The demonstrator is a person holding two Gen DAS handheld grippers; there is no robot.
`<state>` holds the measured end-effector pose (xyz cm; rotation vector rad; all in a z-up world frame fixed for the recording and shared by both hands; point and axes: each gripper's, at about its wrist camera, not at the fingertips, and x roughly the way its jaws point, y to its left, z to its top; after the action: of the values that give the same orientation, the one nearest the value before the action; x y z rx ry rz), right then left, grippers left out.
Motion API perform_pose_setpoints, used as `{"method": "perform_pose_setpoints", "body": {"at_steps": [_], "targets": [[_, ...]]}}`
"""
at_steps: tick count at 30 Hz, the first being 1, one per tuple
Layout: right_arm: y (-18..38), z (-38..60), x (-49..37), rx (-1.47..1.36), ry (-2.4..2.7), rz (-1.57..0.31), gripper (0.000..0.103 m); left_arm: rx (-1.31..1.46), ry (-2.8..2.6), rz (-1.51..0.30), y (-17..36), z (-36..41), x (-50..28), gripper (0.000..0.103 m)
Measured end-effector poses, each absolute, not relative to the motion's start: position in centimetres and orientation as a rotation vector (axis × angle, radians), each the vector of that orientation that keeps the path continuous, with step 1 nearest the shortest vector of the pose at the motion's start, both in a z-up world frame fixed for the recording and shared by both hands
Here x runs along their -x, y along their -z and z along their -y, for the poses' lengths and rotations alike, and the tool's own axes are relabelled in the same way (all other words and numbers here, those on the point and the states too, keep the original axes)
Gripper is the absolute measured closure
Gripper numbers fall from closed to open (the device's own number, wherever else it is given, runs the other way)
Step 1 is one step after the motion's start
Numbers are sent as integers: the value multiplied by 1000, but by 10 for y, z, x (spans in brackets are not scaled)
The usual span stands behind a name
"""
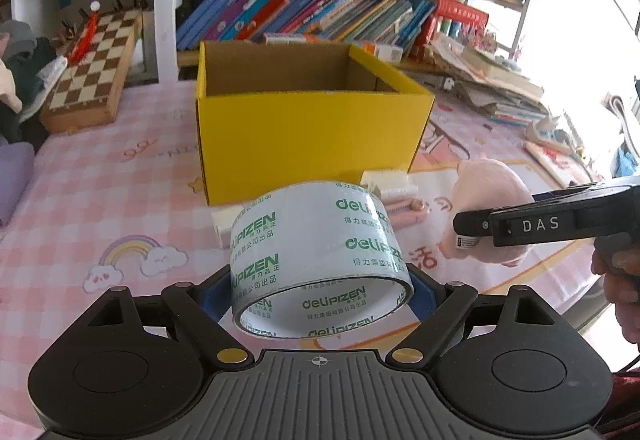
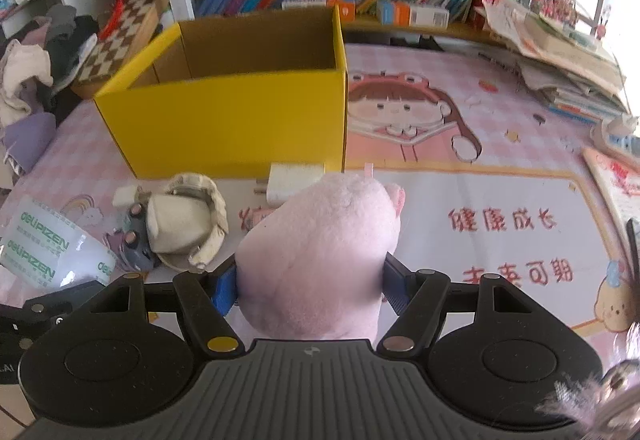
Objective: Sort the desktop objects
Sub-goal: 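Lift the tape roll with the left tool while the right tool lifts the pig toward the box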
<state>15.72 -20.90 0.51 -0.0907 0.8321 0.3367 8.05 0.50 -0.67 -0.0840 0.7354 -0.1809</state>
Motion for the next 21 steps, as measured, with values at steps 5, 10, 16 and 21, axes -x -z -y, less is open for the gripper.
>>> {"method": "perform_pose_setpoints", "body": {"at_steps": [5,10,16,21], "targets": [[-23,206,-159,90,-362,-771,35,94,177,-668,-12,-10,-81,15],[-42,198,-171,98,-407,-698,35,89,167,-608,-29,-14,-91,15],[-63,187,-199,120,-486,-624,35,52,155,-559,-45,-14,-115,15],[-73,174,-231,165,-565,-579,35,-7,152,-525,-58,-11,-145,15]]}}
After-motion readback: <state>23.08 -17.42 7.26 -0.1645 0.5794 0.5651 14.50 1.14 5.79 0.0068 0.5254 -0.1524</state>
